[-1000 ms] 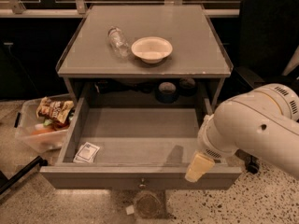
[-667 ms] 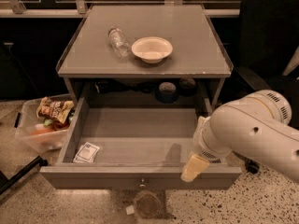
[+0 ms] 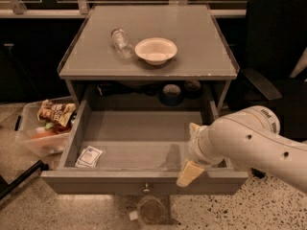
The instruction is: Close top drawer
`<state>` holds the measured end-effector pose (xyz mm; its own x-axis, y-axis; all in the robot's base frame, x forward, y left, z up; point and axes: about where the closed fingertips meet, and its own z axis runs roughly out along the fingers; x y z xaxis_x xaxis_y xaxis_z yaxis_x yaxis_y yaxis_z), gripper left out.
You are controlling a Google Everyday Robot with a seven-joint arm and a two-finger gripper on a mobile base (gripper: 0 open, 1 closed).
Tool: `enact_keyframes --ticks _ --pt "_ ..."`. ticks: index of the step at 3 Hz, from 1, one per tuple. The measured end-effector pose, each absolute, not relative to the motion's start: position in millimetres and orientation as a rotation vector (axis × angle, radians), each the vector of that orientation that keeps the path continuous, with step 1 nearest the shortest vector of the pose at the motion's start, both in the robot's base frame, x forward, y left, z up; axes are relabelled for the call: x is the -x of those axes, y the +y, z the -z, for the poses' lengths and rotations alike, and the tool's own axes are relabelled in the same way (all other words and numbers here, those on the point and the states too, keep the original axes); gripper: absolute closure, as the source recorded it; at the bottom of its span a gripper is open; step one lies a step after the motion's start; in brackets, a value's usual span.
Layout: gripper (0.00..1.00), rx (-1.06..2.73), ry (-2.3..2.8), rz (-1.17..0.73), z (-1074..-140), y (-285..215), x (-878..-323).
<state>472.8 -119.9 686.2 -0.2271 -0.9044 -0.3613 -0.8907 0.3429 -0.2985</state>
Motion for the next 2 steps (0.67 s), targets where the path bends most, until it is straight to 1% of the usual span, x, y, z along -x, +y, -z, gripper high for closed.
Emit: enact_keyframes --ticks 1,2 --pt "0.0 1.588 2.081 0.005 -675 -108 -484" --pt "0.16 1.575 2.043 -0.012 -669 -102 -495"
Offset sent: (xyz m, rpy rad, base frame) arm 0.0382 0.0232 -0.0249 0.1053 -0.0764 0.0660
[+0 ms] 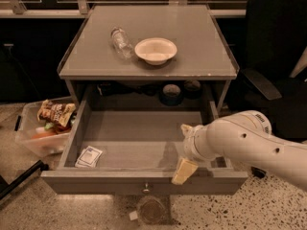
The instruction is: Close top drawer
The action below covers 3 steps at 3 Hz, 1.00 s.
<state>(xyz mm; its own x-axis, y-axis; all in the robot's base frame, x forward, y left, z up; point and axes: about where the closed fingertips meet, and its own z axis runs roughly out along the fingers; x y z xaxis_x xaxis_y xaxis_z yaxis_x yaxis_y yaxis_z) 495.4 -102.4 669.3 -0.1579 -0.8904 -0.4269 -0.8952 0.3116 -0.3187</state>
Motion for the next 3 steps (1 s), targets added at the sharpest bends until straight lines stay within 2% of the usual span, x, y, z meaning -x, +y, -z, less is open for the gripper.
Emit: enact_keyframes --ticks 3 --pt "0.86 1.528 1.997 -0.013 -675 -96 -512"
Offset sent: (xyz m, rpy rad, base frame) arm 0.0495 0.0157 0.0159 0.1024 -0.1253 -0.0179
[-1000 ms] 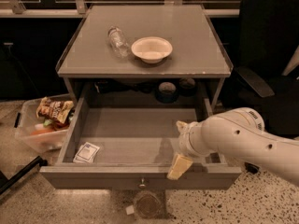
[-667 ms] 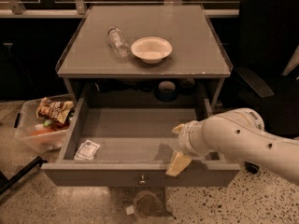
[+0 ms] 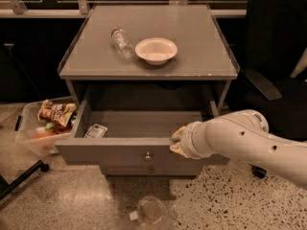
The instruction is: Close top drawer
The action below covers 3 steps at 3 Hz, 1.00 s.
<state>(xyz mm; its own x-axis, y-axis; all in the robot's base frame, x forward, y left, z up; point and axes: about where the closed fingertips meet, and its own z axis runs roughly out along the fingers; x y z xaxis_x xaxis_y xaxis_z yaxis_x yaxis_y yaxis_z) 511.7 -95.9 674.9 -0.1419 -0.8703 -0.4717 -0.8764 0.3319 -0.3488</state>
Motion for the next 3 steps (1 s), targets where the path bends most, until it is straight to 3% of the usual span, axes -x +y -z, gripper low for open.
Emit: enact_keyframes --ticks 1,3 --pt "1.0 1.487 1.966 -0.008 -681 -90 -527" --pt "1.0 1.382 1.921 0.01 -689 -79 -551"
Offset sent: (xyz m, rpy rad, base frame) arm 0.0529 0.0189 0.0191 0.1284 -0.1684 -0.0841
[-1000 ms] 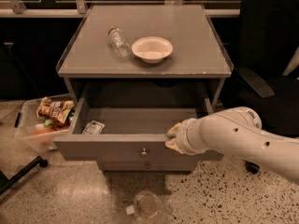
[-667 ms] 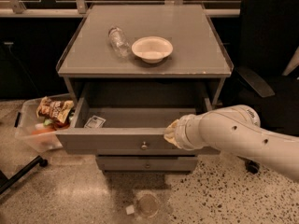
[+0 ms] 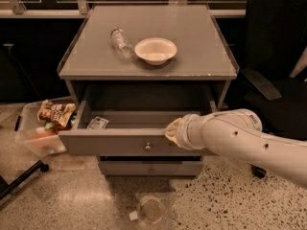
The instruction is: Close top drawer
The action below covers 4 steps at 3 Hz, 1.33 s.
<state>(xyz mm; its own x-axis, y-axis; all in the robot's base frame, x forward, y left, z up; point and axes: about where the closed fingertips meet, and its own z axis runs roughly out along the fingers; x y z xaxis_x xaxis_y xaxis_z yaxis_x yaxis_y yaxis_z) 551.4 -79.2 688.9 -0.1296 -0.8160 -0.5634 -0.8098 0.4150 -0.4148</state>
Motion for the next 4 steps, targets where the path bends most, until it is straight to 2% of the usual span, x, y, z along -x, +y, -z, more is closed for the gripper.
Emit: enact_keyframes --ticks 4 --pt "1.0 1.379 1.937 -0.076 -677 -84 -524"
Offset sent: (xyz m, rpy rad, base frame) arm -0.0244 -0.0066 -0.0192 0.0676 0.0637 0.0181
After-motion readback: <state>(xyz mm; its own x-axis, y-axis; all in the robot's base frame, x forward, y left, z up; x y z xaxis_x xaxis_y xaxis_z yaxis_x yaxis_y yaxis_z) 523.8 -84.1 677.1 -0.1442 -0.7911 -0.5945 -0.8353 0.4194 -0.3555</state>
